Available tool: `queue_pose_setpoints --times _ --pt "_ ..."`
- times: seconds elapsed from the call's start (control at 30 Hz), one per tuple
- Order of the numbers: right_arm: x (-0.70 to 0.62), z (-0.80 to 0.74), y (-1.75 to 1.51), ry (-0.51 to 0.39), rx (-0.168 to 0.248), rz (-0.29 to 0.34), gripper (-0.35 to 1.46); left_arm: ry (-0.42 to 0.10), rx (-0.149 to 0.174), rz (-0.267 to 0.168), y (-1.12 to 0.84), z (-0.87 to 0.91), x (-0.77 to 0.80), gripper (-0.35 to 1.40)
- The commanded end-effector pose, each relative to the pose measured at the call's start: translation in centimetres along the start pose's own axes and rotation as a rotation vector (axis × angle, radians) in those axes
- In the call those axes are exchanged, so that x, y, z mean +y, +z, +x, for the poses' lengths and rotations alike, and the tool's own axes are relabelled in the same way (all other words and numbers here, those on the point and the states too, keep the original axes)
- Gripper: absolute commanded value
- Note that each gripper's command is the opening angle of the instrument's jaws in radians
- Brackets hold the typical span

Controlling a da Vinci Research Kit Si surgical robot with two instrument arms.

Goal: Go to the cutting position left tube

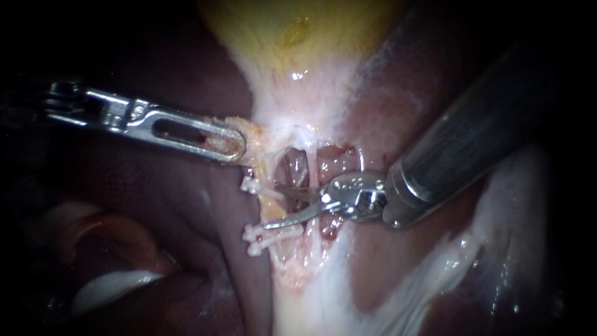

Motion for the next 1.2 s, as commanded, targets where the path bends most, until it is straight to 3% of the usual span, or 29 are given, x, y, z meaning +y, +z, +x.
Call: queue_pose_setpoints --times 0.03,0.8,1.2 --pt "-0.01 0.01 0.02 0.006 0.002 0.004 1.32 0.0 0.0 0.0 0.0 0.0 0.0 -0.35" --pt "-0.05 -0.03 0.03 0.048 0.004 0.057 1.32 0.0 0.0 0.0 -0.01 0.0 0.0 -0.35" --pt "0.03 0.1 0.2 0.077 0.049 0.101 1.32 0.0 -0.001 -0.001 0.0 0.0 -0.01 -0.35"
